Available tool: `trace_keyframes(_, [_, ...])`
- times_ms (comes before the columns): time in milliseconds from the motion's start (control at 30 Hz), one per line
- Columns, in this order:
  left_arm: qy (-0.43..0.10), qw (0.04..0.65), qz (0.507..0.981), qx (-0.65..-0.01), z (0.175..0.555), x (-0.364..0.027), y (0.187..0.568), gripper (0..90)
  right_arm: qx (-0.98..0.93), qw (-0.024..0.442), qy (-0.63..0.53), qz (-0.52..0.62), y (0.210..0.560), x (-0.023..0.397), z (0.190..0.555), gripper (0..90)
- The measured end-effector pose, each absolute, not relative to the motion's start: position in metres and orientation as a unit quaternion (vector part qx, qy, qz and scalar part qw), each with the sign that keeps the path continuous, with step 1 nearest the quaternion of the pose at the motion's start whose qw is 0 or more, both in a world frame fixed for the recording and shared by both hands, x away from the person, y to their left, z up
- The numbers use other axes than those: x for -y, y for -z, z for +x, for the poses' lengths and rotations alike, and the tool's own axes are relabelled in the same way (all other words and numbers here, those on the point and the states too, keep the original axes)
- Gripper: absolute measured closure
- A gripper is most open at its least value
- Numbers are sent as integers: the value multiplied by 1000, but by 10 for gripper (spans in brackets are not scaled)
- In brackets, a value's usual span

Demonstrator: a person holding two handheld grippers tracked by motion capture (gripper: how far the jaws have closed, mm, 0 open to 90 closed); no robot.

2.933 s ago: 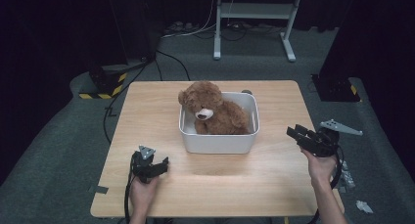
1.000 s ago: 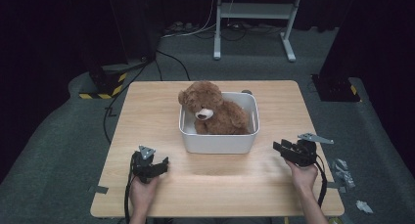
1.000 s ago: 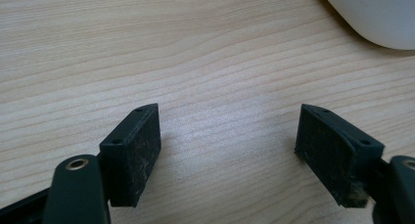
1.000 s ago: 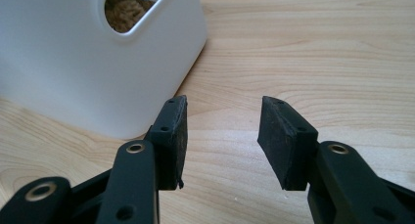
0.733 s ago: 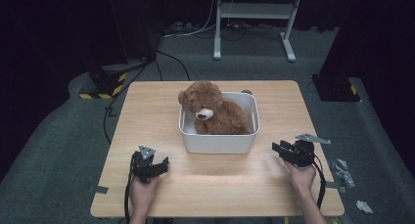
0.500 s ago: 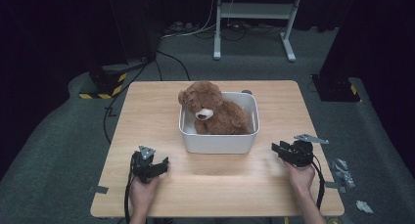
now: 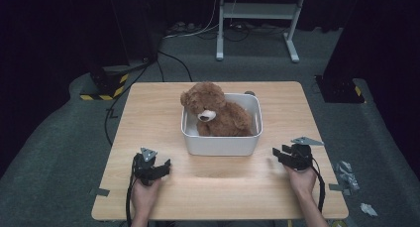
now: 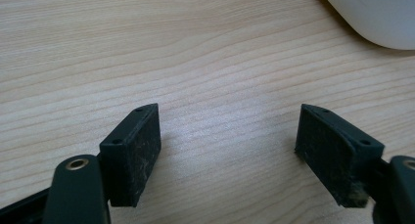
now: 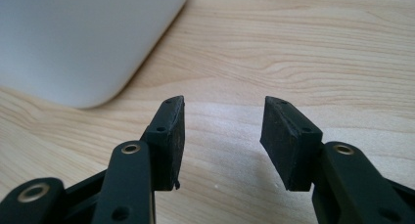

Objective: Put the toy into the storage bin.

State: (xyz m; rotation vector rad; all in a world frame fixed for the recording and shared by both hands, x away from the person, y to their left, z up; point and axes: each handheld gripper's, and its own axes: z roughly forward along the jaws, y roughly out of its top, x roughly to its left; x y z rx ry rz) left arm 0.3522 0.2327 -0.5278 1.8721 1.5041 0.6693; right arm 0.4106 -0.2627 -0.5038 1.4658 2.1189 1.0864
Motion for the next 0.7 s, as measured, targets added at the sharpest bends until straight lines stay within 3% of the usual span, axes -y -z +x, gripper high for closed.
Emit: trace_keyframes(700, [-254, 319, 712, -572, 352, -233, 528, 248, -759, 207, -335, 519, 510, 261, 415, 497])
